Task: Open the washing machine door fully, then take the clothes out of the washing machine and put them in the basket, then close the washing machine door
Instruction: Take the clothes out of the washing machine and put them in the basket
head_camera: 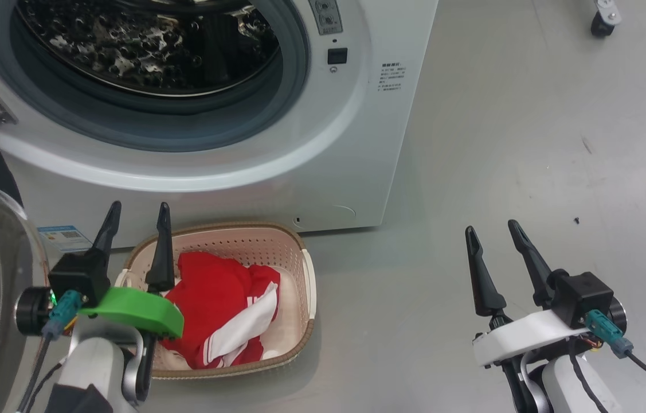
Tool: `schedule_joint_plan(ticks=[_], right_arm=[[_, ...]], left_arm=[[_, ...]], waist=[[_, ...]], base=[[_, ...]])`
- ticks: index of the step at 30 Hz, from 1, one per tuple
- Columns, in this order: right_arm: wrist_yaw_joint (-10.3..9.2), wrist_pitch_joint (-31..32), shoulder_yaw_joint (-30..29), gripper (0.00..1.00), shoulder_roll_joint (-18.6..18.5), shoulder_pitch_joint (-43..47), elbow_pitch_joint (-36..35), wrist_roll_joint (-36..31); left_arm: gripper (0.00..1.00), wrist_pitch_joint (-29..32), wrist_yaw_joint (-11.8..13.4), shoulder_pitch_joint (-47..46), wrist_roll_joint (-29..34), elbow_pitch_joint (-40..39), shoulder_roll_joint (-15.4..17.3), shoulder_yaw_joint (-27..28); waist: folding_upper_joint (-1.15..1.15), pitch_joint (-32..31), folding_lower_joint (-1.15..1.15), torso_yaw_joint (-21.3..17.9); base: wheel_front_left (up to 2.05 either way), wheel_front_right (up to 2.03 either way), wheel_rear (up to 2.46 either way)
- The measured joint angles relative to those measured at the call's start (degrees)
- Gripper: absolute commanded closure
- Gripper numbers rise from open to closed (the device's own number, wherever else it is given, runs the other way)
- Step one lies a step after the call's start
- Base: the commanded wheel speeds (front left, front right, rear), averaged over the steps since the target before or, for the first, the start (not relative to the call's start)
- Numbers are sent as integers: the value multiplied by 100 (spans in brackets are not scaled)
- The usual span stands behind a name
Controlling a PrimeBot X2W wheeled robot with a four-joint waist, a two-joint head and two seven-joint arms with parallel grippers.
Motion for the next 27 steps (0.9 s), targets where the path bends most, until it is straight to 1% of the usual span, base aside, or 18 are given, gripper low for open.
schedule_joint_plan(ticks=[15, 22, 27], right_arm=[[1, 0, 24, 0, 19, 744, 44, -9], [0, 0, 22, 0, 26, 1002, 38, -9], [-1, 0, 22, 0, 29, 1062, 14, -9]], left_arm=[[0, 1, 177, 1515, 63, -609, 7, -260], [0, 1, 253, 1971, 140, -899, 10, -381], [0, 10, 298, 2121, 152, -1112, 16, -423]], waist=[[0, -874, 0, 274], [0, -1120, 0, 326], [0, -1156, 0, 327]], base=[[0, 0, 0], [0, 0, 0], [0, 0, 0]])
